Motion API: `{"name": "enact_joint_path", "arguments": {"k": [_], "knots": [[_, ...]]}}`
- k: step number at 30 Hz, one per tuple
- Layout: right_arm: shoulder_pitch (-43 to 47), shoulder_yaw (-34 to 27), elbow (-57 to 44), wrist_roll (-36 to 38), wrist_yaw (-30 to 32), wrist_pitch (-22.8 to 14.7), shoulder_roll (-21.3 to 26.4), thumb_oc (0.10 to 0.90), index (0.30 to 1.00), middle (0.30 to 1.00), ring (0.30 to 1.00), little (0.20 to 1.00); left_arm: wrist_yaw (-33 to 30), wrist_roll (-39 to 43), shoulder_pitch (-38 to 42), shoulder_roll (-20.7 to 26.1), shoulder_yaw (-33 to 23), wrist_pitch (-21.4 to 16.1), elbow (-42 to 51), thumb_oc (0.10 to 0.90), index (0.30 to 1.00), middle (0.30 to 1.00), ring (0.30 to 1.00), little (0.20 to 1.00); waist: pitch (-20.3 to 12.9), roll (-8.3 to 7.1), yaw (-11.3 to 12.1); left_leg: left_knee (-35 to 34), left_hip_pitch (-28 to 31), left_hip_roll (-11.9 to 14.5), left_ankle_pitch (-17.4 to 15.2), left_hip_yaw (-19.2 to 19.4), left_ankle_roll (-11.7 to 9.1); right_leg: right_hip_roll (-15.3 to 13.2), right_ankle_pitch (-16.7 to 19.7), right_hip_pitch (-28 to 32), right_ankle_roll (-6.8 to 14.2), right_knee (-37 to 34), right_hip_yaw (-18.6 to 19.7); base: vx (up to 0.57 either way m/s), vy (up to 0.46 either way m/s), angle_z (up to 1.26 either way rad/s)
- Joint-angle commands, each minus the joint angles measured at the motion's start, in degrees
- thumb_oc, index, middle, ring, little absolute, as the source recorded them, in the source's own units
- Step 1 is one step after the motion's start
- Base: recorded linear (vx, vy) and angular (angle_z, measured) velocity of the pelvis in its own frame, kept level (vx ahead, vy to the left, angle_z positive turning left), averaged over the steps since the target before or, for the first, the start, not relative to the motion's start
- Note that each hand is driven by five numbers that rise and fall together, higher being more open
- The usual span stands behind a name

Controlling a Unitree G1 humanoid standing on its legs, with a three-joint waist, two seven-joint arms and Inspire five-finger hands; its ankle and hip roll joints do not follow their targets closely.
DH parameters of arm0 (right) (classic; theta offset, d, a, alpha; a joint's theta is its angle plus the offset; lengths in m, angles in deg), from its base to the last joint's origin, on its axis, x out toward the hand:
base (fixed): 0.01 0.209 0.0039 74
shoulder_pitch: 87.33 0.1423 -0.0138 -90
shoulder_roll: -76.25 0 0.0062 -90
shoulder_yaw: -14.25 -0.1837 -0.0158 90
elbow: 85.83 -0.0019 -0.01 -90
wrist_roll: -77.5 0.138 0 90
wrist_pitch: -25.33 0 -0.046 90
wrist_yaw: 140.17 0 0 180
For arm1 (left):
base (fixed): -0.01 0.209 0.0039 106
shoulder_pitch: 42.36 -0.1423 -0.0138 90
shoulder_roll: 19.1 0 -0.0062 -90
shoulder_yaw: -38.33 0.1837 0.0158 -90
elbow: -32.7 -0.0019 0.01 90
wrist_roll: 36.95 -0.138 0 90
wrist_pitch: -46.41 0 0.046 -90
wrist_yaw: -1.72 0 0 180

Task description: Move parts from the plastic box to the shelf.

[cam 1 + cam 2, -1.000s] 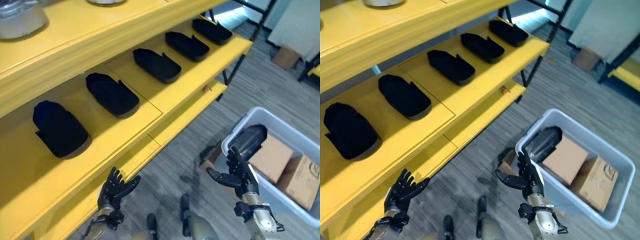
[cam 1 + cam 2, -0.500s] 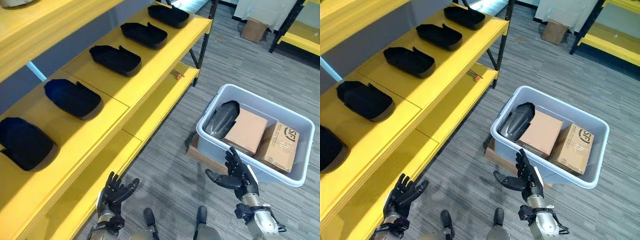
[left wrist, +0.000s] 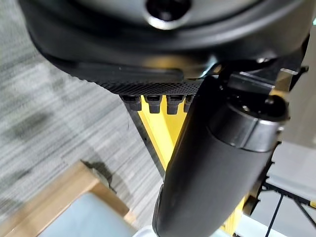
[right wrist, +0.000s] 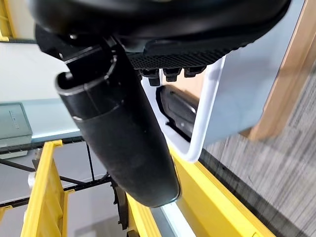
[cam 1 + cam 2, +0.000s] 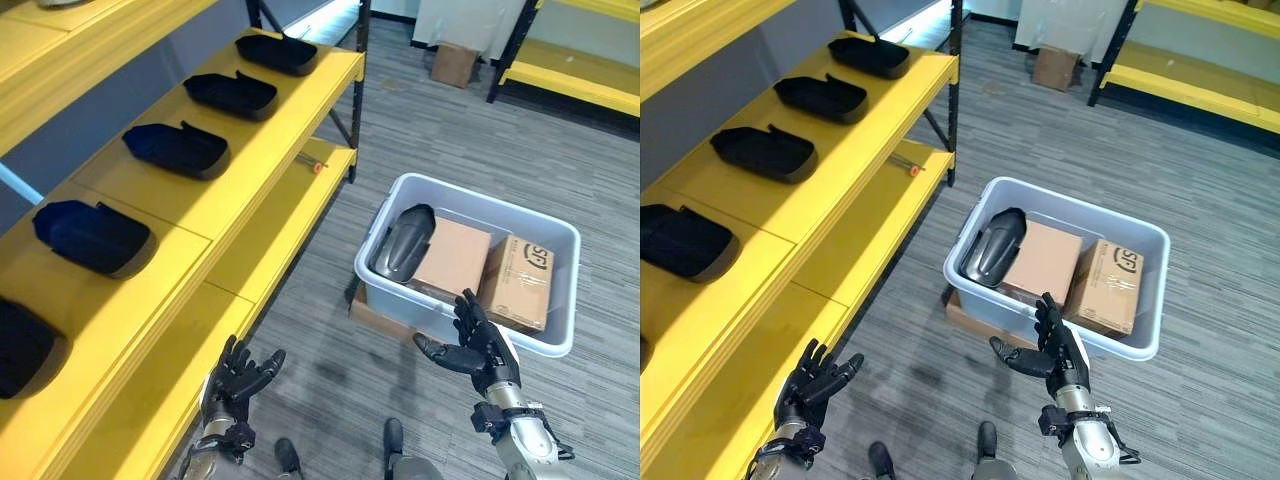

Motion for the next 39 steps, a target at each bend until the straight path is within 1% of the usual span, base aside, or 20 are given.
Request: {"name": "enact_joint_path", "arguments": {"k": [1, 3, 4, 5, 6, 7, 8, 9, 10, 13, 17, 18, 19, 22, 32, 34, 36, 37, 38, 39], "knots": [[3.6, -2.7, -7.8, 0.2, 0.9, -7.1, 5.0, 0.9, 1.0, 1.0, 1.0, 1.0, 0.6, 0.8, 1.0, -0.1, -1.2, -4.3, 6.0, 0.9, 1.0, 1.0, 1.0, 1.0, 2.5, -0.72, 1.9, 22.7, -6.6, -1.5, 2.1, -13.7, 4.4, 2.6, -3.9, 1.0, -1.5, 2.2, 3.8, -0.08, -0.141, -0.51], [5.2, -2.9, -7.1, -1.0, 1.8, -7.0, 5.9, 0.9, 1.0, 1.0, 1.0, 1.0, 0.5, 1.0, 1.2, -0.3, -0.9, -4.2, 6.2, 0.9, 1.0, 1.0, 1.0, 1.0, 3.9, -1.01, 3.9, 17.2, -12.4, -9.5, -1.0, -20.1, 5.2, 1.5, -4.0, 1.4, -0.5, 2.0, 5.6, 0.04, 0.09, -0.64], [5.5, -2.9, -7.3, -1.1, 1.6, -6.9, 6.1, 0.9, 1.0, 1.0, 1.0, 1.0, 0.6, 1.3, 1.1, -0.4, -0.9, -4.2, 6.4, 0.9, 1.0, 1.0, 1.0, 1.0, 3.9, -1.04, 4.0, 14.0, -12.5, -9.2, -0.7, -21.0, 4.9, 1.4, -4.2, 1.5, -0.1, 1.9, 6.3, 0.17, 0.134, -0.5], [5.6, -3.3, -7.4, -0.9, 1.6, -7.3, 5.9, 0.9, 1.0, 1.0, 1.0, 1.0, 0.6, 1.4, 1.0, -0.6, -0.8, -4.2, 6.5, 0.9, 1.0, 1.0, 1.0, 1.0, 3.3, -0.78, 4.0, 4.9, -12.7, -7.3, 2.2, -20.7, 4.1, 1.4, -4.6, 1.7, 0.5, 1.1, 6.8, 0.19, 0.139, -0.39], [5.6, -3.2, -7.3, -0.8, 1.6, -7.5, 6.1, 0.9, 1.0, 1.0, 1.0, 1.0, 0.9, 1.6, 0.9, -0.6, -0.2, -4.5, 6.3, 0.9, 1.0, 1.0, 1.0, 1.0, 3.3, -0.32, 4.2, 1.1, -12.7, -6.3, 3.9, -20.8, 3.3, 1.3, -4.5, 1.8, 0.8, 1.1, 7.0, 0.3, 0.265, -0.33], [6.4, -2.8, -6.4, -1.9, 2.0, -7.5, 6.6, 0.9, 1.0, 1.0, 1.0, 1.0, 1.4, 0.5, 2.1, 0.3, 0.4, -4.9, 5.8, 0.9, 1.0, 1.0, 1.0, 1.0, 4.0, 0.81, 5.6, -8.3, -13.7, -7.4, 8.7, -22.5, 1.7, 1.6, -5.2, 3.4, 1.1, 0.8, 8.0, 0.27, 0.277, -0.31], [6.9, -2.4, -6.1, -2.6, 2.2, -7.7, 6.5, 0.9, 1.0, 1.0, 1.0, 1.0, 1.2, 0.0, 2.8, 0.4, 0.8, -4.8, 5.6, 0.9, 1.0, 1.0, 1.0, 1.0, 3.6, 1.46, 6.1, -10.5, -13.9, -7.7, 9.7, -23.5, 0.8, 2.1, -5.9, 4.0, 1.0, 0.8, 8.9, 0.22, 0.215, -0.3], [6.9, -2.4, -6.0, -2.7, 2.2, -7.7, 6.5, 0.9, 1.0, 1.0, 1.0, 1.0, 1.2, 0.0, 2.8, 0.4, 0.8, -4.9, 5.6, 0.9, 1.0, 1.0, 1.0, 1.0, 3.7, 1.38, 6.2, -10.8, -13.5, -7.7, 9.9, -23.4, 0.8, 2.0, -6.0, 4.1, 1.0, 0.8, 9.0, 0.22, 0.226, -0.55], [7.1, -1.7, -6.2, -3.2, 1.8, -7.7, 6.0, 0.9, 1.0, 1.0, 1.0, 1.0, 1.7, 0.6, 2.7, 0.1, 1.0, -5.3, 5.7, 0.9, 1.0, 1.0, 1.0, 1.0, 3.2, 2.04, 6.1, -11.1, -11.6, -7.4, 8.8, -23.4, 1.0, 2.0, -7.9, 5.8, 1.4, 1.6, 11.3, 0.15, 0.158, -0.68], [6.6, -1.7, -6.4, -3.8, 1.2, -7.7, 5.5, 0.9, 1.0, 1.0, 1.0, 1.0, 1.9, 0.7, 3.4, 0.3, 1.6, -5.4, 5.9, 0.9, 1.0, 1.0, 1.0, 1.0, 2.2, 2.46, 5.7, -10.8, -10.3, -6.9, 8.8, -23.0, 0.7, 1.4, -7.8, 6.3, 1.5, 1.0, 12.3, 0.16, 0.225, -1.05], [6.5, -2.4, -5.3, -3.4, 1.7, -7.4, 4.4, 0.9, 1.0, 1.0, 1.0, 1.0, 1.4, 0.3, 4.7, 2.1, 1.4, -5.7, 6.6, 0.9, 1.0, 1.0, 1.0, 1.0, 1.5, 1.47, 4.7, -4.2, -11.6, -8.3, 4.2, -20.8, 2.8, -2.4, -7.3, 6.2, 3.4, 1.0, 14.0, 0.11, 0.202, -0.47], [6.5, -2.4, -5.3, -3.4, 1.7, -7.4, 4.4, 0.9, 1.0, 1.0, 1.0, 1.0, 1.4, 0.3, 4.7, 2.1, 1.4, -5.7, 6.6, 0.9, 1.0, 1.0, 1.0, 1.0, 1.5, 1.47, 4.7, -4.2, -11.7, -8.3, 4.2, -20.8, 2.8, -2.4, -7.3, 6.1, 3.4, 1.0, 14.1, 0.09, 0.301, -0.26], [7.1, -1.7, -5.3, -2.8, 1.8, -6.8, 3.6, 0.9, 1.0, 1.0, 1.0, 1.0, 0.0, 0.3, 5.1, 3.2, 0.5, -6.0, 6.9, 0.9, 1.0, 1.0, 1.0, 1.0, 1.6, 0.61, 4.4, -0.3, -12.3, -8.9, 0.8, -17.9, 4.3, -4.6, -6.7, 5.1, 4.7, 1.6, 15.9, 0.05, 0.223, -0.37], [7.3, -1.4, -5.4, -2.1, 1.6, -6.6, 3.2, 0.9, 1.0, 1.0, 1.0, 1.0, -0.5, 0.4, 5.2, 3.8, 0.0, -6.0, 6.8, 0.9, 1.0, 1.0, 1.0, 1.0, 1.4, -0.02, 4.3, 1.3, -13.1, -8.8, -0.6, -16.3, 5.0, -5.3, -6.1, 3.8, 5.3, 2.1, 16.9, 0.05, 0.168, -0.58], [8.8, -1.0, -5.3, -2.9, 2.3, -6.2, 3.2, 0.9, 1.0, 1.0, 1.0, 1.0, -1.8, 0.6, 6.6, 4.3, 1.0, -5.6, 6.0, 0.9, 1.0, 1.0, 1.0, 1.0, 0.8, -1.84, 3.8, 5.5, -15.0, -10.5, -5.2, -15.4, 7.1, -8.0, -3.5, 3.2, 7.4, 3.0, 14.9, 0.06, 0.084, -0.08], [9.0, -0.8, -5.5, -2.8, 2.5, -6.4, 3.1, 0.9, 1.0, 1.0, 1.0, 1.0, -1.7, 0.5, 7.0, 4.5, 1.7, -5.2, 5.9, 0.9, 1.0, 1.0, 1.0, 1.0, 0.9, -1.83, 3.8, 5.0, -14.2, -11.4, -5.7, -15.9, 8.0, -8.2, -2.3, 2.0, 7.6, 7.1, 14.7, 0.04, 0.123, 0.05], [9.3, -0.3, -5.8, -3.1, 2.4, -6.3, 3.1, 0.9, 1.0, 1.0, 1.0, 1.0, -1.7, -0.2, 7.5, 4.8, 2.2, -4.8, 5.4, 0.9, 1.0, 1.0, 1.0, 1.0, 1.5, -1.44, 3.2, 3.2, -12.1, -12.4, -5.7, -16.7, 8.8, -7.4, 1.4, -1.3, 7.2, 13.7, 15.0, 0.01, 0.214, 0.09], [9.7, 0.5, -6.5, -3.7, 2.5, -6.3, 3.2, 0.9, 1.0, 1.0, 1.0, 1.0, -1.8, -0.7, 7.8, 5.4, 2.5, -4.7, 5.5, 0.9, 1.0, 1.0, 1.0, 1.0, 3.4, -0.34, 2.3, 0.3, -9.1, -12.9, -5.0, -17.2, 9.8, -5.6, 5.0, -6.4, 6.0, 22.8, 14.7, -0.03, 0.285, 0.16], [10.0, 1.2, -6.7, -4.1, 2.7, -6.4, 3.2, 0.9, 1.0, 1.0, 1.0, 1.0, -1.9, -0.9, 7.9, 5.9, 2.7, -4.8, 5.6, 0.9, 1.0, 1.0, 1.0, 1.0, 4.3, 0.57, 2.2, -1.1, -8.1, -12.5, -4.3, -17.1, 10.2, -4.9, 5.3, -8.5, 5.4, 26.0, 13.1, -0.03, 0.232, 0.13], [10.1, 1.2, -6.7, -4.1, 2.7, -6.4, 3.3, 0.9, 1.0, 1.0, 1.0, 1.0, -1.9, -0.9, 7.9, 5.9, 2.7, -4.8, 5.6, 0.9, 1.0, 1.0, 1.0, 1.0, 4.3, 0.53, 2.2, -1.2, -8.0, -12.6, -4.2, -17.1, 10.2, -4.9, 5.1, -8.6, 5.4, 26.2, 13.1, 0.03, 0.145, 0.2]]}}
